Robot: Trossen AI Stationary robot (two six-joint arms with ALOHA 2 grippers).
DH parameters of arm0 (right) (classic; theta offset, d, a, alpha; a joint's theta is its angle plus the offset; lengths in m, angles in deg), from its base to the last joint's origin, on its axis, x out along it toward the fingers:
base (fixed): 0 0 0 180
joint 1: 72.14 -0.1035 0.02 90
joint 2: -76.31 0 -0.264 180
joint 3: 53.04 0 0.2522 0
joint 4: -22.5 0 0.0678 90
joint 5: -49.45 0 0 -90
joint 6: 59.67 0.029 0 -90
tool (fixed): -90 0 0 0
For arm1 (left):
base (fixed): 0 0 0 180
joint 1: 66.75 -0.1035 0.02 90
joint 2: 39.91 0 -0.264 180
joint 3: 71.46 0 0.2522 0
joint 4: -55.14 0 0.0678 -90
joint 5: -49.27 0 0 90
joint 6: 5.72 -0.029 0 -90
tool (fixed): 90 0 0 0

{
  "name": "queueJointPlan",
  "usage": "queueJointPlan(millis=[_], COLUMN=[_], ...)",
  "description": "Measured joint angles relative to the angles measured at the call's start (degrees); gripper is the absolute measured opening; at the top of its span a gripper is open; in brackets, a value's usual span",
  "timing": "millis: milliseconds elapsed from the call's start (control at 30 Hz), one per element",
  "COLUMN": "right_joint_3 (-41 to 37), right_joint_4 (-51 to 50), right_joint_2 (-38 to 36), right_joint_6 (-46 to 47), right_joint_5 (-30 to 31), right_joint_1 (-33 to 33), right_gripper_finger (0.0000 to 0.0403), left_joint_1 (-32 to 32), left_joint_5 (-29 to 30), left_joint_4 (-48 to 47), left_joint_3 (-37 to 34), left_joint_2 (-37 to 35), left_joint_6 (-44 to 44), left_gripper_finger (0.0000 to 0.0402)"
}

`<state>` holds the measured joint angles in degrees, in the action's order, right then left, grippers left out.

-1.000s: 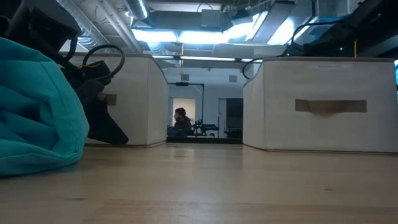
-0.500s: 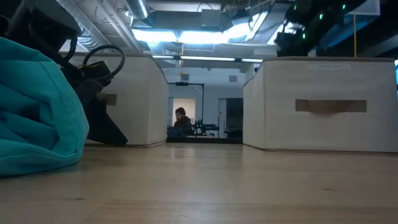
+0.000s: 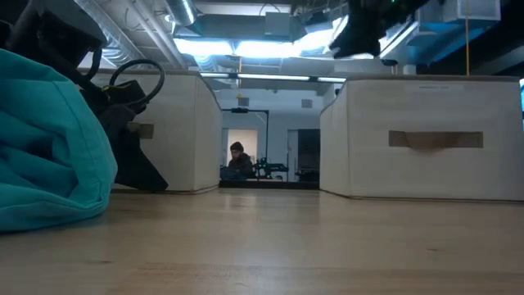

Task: Sort clothes
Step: Put the blue shorts into the right brown bin

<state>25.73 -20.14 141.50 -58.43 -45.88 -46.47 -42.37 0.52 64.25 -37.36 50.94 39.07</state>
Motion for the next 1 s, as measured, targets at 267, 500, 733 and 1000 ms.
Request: queueJointPlan(millis=[267, 500, 733, 1000], right_joint_3=[0.0, 0.0, 0.0, 0.18], right_joint_4=[7.47, 14.93, 25.09, 45.3], right_joint_2=[4.84, 12.8, 24.86, 39.18], right_joint_6=[0.0, -0.22, 0.4, 4.55], right_joint_5=[0.4, 3.11, 3.44, 3.37], right_joint_1=[-18.3, -29.6, -36.5, -41.79], right_gripper_finger=[0.0193, 0.0193, 0.0193, 0.0193], left_joint_1=[0.0, 0.0, 1.75, 6.55], left_joint_5=[0.0, -6.64, -8.96, -10.81], left_joint_4=[0.3, -0.21, -7.76, -26.3], left_joint_3=[0.0, 0.0, 0.07, 0.07], left_joint_2=[-0.09, -3.3, -15.9, -32.64], left_joint_6=[0.0, -1.82, -6.36, -1.1], left_gripper_finger=[0.0166, 0.0166, 0.0166, 0.0166])
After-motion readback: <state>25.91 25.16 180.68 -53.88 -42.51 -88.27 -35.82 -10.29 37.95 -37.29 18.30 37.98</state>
